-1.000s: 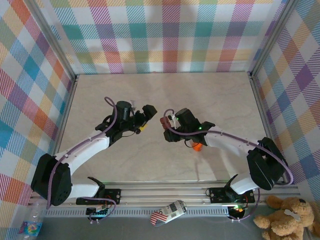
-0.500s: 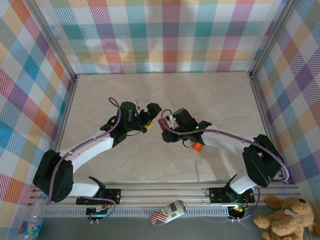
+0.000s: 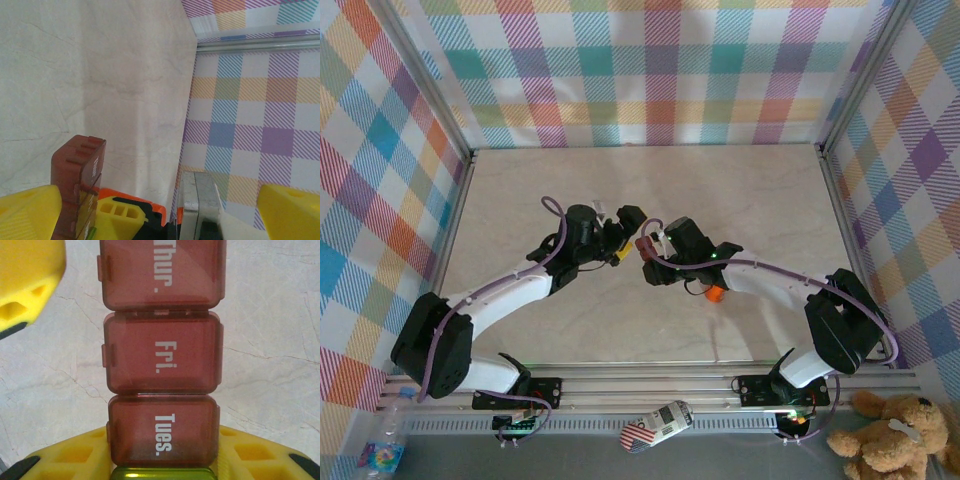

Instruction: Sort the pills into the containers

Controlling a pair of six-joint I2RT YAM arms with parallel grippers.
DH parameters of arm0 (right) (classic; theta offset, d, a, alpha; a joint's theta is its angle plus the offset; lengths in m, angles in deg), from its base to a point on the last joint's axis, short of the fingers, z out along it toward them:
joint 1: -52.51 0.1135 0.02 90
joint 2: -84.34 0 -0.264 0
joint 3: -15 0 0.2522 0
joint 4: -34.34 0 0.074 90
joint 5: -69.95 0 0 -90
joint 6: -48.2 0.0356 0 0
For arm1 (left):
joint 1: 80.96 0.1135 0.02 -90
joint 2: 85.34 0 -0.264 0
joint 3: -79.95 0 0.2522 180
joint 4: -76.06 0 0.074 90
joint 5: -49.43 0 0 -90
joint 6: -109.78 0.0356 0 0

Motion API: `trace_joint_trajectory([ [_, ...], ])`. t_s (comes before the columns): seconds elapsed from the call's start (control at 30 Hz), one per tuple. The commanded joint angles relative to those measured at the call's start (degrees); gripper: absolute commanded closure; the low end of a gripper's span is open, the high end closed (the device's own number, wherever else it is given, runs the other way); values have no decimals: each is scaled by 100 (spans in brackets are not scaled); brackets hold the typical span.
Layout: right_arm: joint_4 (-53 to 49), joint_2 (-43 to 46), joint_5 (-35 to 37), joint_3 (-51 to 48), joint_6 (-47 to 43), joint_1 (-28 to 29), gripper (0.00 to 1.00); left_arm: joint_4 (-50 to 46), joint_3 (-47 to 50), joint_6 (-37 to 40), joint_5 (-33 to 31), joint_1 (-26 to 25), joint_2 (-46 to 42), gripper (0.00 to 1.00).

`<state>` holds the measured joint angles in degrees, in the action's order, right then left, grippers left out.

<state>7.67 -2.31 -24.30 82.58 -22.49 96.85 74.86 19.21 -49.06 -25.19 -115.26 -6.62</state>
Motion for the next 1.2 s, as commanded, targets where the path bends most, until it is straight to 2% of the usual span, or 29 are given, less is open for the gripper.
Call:
trace_joint_trajectory([
  [0.0, 139, -17, -140, 137, 84, 34, 57, 315, 84, -138, -16, -102, 74, 0],
  [0.7, 221, -79, -208, 87, 120, 49, 57, 344, -56, -156, -70, -252, 231, 0],
  [1.17, 289, -75, -199, -116, 152, 58, 57, 38, -333, 54, -132, -279, 181, 0],
])
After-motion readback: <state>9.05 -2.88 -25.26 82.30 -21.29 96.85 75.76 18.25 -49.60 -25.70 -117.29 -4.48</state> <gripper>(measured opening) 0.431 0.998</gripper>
